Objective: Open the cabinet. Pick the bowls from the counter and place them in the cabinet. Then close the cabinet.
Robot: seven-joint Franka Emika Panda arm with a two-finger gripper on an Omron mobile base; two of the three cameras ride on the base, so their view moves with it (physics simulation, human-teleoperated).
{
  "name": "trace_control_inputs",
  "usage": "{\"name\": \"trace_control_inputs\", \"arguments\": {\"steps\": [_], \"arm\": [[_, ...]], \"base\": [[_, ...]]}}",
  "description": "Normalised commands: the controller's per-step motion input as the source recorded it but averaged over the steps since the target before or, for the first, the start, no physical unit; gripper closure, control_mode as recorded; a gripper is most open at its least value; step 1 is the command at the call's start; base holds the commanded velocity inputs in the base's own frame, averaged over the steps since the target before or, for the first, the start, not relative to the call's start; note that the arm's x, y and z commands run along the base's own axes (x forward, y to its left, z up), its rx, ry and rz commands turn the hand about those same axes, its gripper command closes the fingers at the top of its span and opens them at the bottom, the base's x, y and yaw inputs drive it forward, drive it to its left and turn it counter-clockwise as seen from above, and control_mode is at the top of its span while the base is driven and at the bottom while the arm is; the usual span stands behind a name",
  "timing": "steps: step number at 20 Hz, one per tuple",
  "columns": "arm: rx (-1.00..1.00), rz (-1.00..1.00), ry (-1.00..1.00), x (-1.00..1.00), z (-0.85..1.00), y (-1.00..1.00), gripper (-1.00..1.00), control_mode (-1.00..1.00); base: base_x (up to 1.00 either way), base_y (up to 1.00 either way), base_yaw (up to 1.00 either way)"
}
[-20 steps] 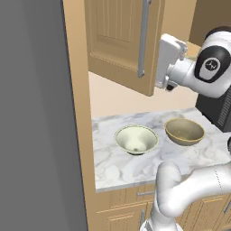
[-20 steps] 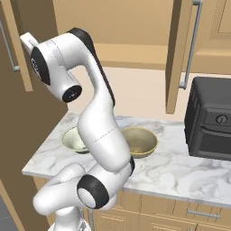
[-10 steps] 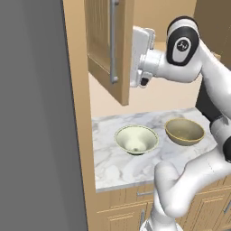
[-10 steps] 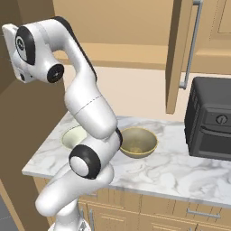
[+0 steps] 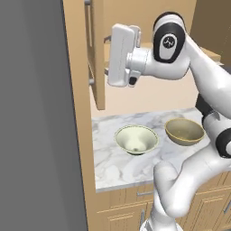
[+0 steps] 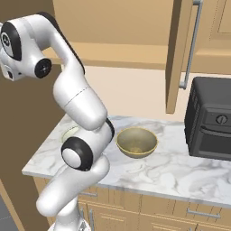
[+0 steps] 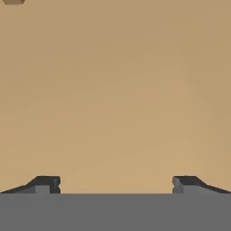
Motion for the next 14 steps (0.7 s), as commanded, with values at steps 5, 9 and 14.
{"name": "trace_control_inputs", "arguments": {"steps": [5,9,14], "arm": [[0.06,-0.02,-0.03,-0.45,-0.02,-0.32,-1.0,-1.0],[0.0,-0.37,0.3,-0.42,0.0,-0.89,-1.0,-1.0],[-0.01,-0.58,0.53,-0.03,0.01,-0.78,-1.0,-1.0]], "base": [[0.0,0.0,0.0],[0.0,0.0,0.0],[0.0,0.0,0.0]]}}
